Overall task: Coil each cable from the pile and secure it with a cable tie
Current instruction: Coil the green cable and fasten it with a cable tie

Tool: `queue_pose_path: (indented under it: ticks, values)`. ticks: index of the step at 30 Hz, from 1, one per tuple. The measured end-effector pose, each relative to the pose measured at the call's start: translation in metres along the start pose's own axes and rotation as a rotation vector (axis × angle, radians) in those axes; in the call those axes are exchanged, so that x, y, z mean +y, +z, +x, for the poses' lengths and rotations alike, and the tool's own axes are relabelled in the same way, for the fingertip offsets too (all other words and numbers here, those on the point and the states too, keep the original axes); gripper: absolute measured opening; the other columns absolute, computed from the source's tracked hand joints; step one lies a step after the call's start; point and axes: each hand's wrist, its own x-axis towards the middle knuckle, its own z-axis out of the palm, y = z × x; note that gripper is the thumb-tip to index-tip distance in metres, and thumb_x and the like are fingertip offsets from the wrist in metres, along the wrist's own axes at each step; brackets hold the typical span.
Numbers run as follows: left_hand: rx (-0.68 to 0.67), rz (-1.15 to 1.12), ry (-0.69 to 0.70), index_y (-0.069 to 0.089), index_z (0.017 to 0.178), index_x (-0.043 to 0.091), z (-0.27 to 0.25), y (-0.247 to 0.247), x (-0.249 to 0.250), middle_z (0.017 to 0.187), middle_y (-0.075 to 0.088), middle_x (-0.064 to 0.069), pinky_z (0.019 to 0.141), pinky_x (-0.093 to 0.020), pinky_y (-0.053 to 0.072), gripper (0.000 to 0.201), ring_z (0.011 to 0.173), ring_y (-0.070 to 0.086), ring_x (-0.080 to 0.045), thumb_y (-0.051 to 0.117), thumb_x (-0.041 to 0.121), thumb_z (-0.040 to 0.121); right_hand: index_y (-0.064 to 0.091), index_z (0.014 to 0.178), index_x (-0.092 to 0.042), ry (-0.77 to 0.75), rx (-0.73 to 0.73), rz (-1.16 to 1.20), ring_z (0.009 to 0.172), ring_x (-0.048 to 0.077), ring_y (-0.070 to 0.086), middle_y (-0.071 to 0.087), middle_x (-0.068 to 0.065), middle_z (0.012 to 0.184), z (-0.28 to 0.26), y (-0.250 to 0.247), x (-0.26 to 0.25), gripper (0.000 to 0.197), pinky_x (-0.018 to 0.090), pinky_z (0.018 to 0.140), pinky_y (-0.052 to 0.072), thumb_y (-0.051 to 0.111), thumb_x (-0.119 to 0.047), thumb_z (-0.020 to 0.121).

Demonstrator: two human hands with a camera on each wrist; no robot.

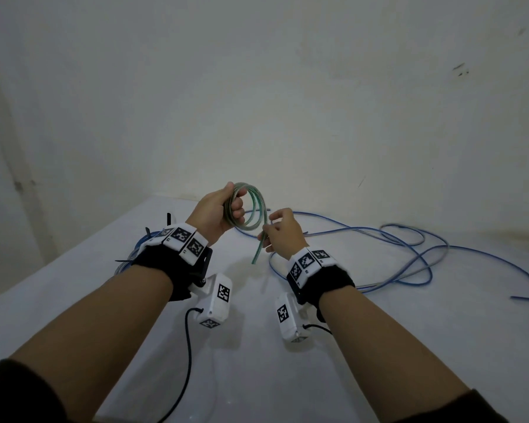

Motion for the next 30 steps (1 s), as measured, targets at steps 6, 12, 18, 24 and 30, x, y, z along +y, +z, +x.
queue_pose_path:
  ticks: [6, 12, 18, 24, 30]
  values:
    - [-0.044, 0.037, -0.165, 0.046, 0.068, 0.013, -0.005, -0.001, 0.001, 0.04, 0.033, 0.007, 0.04, -0.014, 0.035, 0.043, 0.034, 0.033, -0.007, 0.03, 0.036, 0.101, 0.045, 0.081, -0.014, -0.011, 0.101, 0.139, 0.048, 0.016, 0.051, 0.054, 0.009, 0.06, 0.004, -0.004, 0.002, 0.017, 0.028, 0.049, 0.047, 0.047, 0.0, 0.091]
    - [-0.08, -0.166, -0.096, 0.05, 0.079, 0.011, -0.002, 0.001, 0.002, 0.048, 0.041, 0.007, 0.047, -0.017, 0.038, 0.034, 0.04, 0.039, -0.007, 0.024, 0.02, 0.1, 0.053, 0.083, -0.008, -0.015, 0.005, 0.208, 0.043, 0.01, 0.051, 0.058, 0.012, 0.062, 0.001, -0.007, 0.002, 0.018, 0.02, 0.044, 0.043, 0.045, 0.006, 0.09]
    - [0.049, -0.274, 0.024, 0.047, 0.081, 0.013, 0.01, -0.002, -0.003, 0.052, 0.048, 0.007, 0.052, -0.017, 0.044, 0.032, 0.046, 0.045, -0.007, 0.026, 0.023, 0.103, 0.059, 0.103, -0.004, -0.077, -0.186, 0.276, 0.069, 0.017, 0.06, 0.059, 0.012, 0.087, -0.009, -0.004, 0.002, 0.024, 0.025, 0.067, 0.058, 0.051, 0.012, 0.086]
    - [0.047, -0.284, -0.047, 0.046, 0.077, 0.015, 0.005, 0.003, 0.002, 0.047, 0.044, 0.008, 0.046, -0.012, 0.04, 0.035, 0.04, 0.04, -0.005, 0.025, 0.025, 0.103, 0.045, 0.108, -0.016, -0.101, -0.117, 0.244, 0.09, 0.026, 0.058, 0.043, 0.008, 0.124, -0.006, 0.0, 0.004, 0.037, 0.038, 0.079, 0.057, 0.057, 0.009, 0.084]
    - [0.007, 0.082, -0.071, 0.049, 0.076, 0.015, -0.002, 0.012, 0.004, 0.047, 0.044, 0.009, 0.041, -0.013, 0.035, 0.035, 0.038, 0.038, -0.004, 0.03, 0.028, 0.102, 0.037, 0.135, -0.023, -0.23, -0.006, -0.169, 0.122, 0.025, 0.042, 0.046, 0.003, 0.137, 0.007, -0.012, 0.014, 0.056, 0.039, 0.101, 0.038, 0.057, -0.008, 0.086]
